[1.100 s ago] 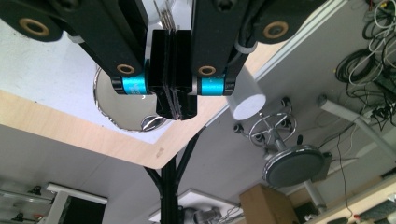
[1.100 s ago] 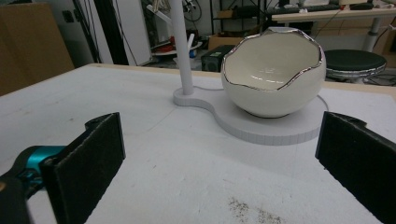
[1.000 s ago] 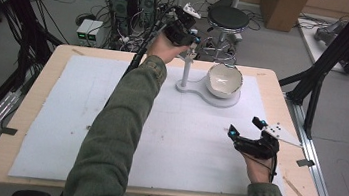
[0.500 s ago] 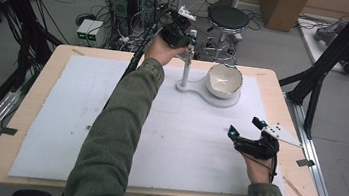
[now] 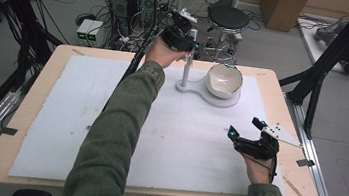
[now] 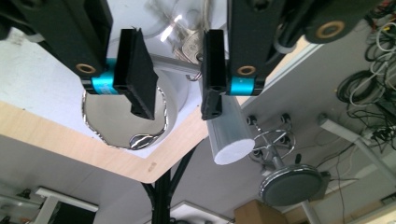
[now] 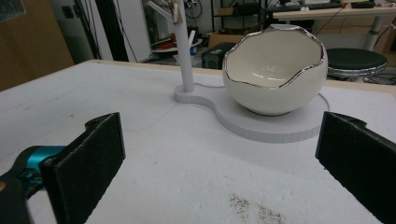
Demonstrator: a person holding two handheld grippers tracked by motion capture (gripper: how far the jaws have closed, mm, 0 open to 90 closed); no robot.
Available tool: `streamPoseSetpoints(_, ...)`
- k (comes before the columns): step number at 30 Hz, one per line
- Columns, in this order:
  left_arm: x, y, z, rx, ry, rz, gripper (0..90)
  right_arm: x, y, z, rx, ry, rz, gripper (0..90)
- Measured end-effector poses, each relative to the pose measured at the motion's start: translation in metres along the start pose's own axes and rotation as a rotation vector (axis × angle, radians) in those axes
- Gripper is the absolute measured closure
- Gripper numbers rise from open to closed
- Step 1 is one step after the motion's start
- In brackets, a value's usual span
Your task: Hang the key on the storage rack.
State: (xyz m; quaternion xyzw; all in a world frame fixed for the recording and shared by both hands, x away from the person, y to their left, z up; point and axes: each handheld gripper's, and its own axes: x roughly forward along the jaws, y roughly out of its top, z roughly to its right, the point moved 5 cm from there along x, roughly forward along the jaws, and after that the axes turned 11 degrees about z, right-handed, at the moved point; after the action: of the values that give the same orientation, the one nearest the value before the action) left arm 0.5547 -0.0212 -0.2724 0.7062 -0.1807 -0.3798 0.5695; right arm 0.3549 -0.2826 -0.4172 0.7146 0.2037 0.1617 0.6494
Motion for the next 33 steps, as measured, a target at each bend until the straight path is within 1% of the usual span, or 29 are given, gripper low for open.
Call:
streamPoseSetpoints(1, 0.000, 0.000, 0.000, 0.000, 0.000, 0.000, 61.3, 0.000, 0.000, 0.000, 0.000, 0.000, 0.000, 0.4)
streamPoseSetpoints(2, -0.001, 0.001, 0.002, -0.013, -0.019, 0.005, 59.0, 0.000, 0.000, 0.000, 0.000, 0.000, -0.001, 0.4)
streamPoseSetpoints(3, -0.001, 0.001, 0.002, -0.013, -0.019, 0.005, 57.9, 0.000, 0.000, 0.000, 0.000, 0.000, -0.001, 0.4)
streamPoseSetpoints(4, -0.003, 0.002, 0.004, -0.020, -0.036, 0.015, 55.7, 0.000, 0.000, 0.000, 0.001, 0.002, -0.001, 0.4)
streamPoseSetpoints(9, -0.005, 0.006, 0.008, -0.019, -0.050, 0.031, 45.5, -0.001, 0.000, 0.000, 0.003, -0.001, -0.001, 0.4)
streamPoseSetpoints(11, -0.007, 0.007, 0.010, -0.018, -0.059, 0.037, 44.0, -0.001, 0.000, 0.000, -0.003, -0.002, 0.004, 0.5)
streamPoseSetpoints(13, -0.008, 0.006, 0.012, -0.010, -0.065, 0.040, 42.3, -0.002, 0.000, 0.000, -0.001, -0.004, 0.003, 0.5)
streamPoseSetpoints(14, -0.009, 0.005, 0.013, 0.003, -0.068, 0.053, 40.2, -0.002, 0.000, 0.000, 0.001, -0.005, 0.003, 0.4)
streamPoseSetpoints(15, -0.009, 0.005, 0.013, 0.003, -0.068, 0.053, 39.1, -0.002, 0.000, 0.000, 0.001, -0.005, 0.003, 0.4)
streamPoseSetpoints(18, -0.014, 0.000, 0.011, -0.008, -0.070, 0.076, 29.2, -0.002, 0.000, 0.000, -0.004, -0.001, 0.001, 0.5)
streamPoseSetpoints(19, -0.016, -0.003, 0.010, -0.013, -0.064, 0.080, 25.5, -0.002, 0.000, 0.000, -0.005, -0.002, 0.003, 0.5)
streamPoseSetpoints(20, -0.017, -0.005, 0.008, -0.008, -0.053, 0.075, 19.5, -0.002, 0.000, 0.000, -0.005, -0.002, 0.002, 0.4)
streamPoseSetpoints(21, -0.018, -0.008, 0.007, -0.009, -0.031, 0.072, 14.9, -0.002, 0.000, 0.000, -0.007, -0.005, 0.004, 0.5)
streamPoseSetpoints(22, -0.020, -0.011, 0.005, -0.015, -0.018, 0.072, 13.5, -0.003, 0.001, 0.000, -0.006, -0.006, 0.007, 0.5)
streamPoseSetpoints(26, -0.030, -0.019, -0.005, -0.056, -0.002, 0.095, 6.8, -0.003, 0.001, 0.001, -0.006, -0.015, 0.012, 0.5)
streamPoseSetpoints(27, -0.033, -0.021, -0.007, -0.058, 0.006, 0.097, 6.8, -0.003, 0.001, 0.001, -0.006, -0.015, 0.012, 0.5)
streamPoseSetpoints(28, -0.036, -0.023, -0.009, -0.065, 0.014, 0.104, 2.7, -0.003, 0.001, 0.001, -0.003, -0.017, 0.014, 0.5)
streamPoseSetpoints(29, -0.038, -0.024, -0.011, -0.072, 0.019, 0.107, 1.6, -0.003, 0.001, 0.001, -0.005, -0.019, 0.015, 0.5)
streamPoseSetpoints(30, -0.044, -0.027, -0.014, -0.080, 0.032, 0.122, 1.6, -0.003, 0.002, 0.001, -0.008, -0.020, 0.018, 0.5)
streamPoseSetpoints(33, -0.048, -0.030, -0.017, -0.086, 0.035, 0.120, 1.6, -0.003, 0.002, 0.001, -0.007, -0.023, 0.018, 0.5)
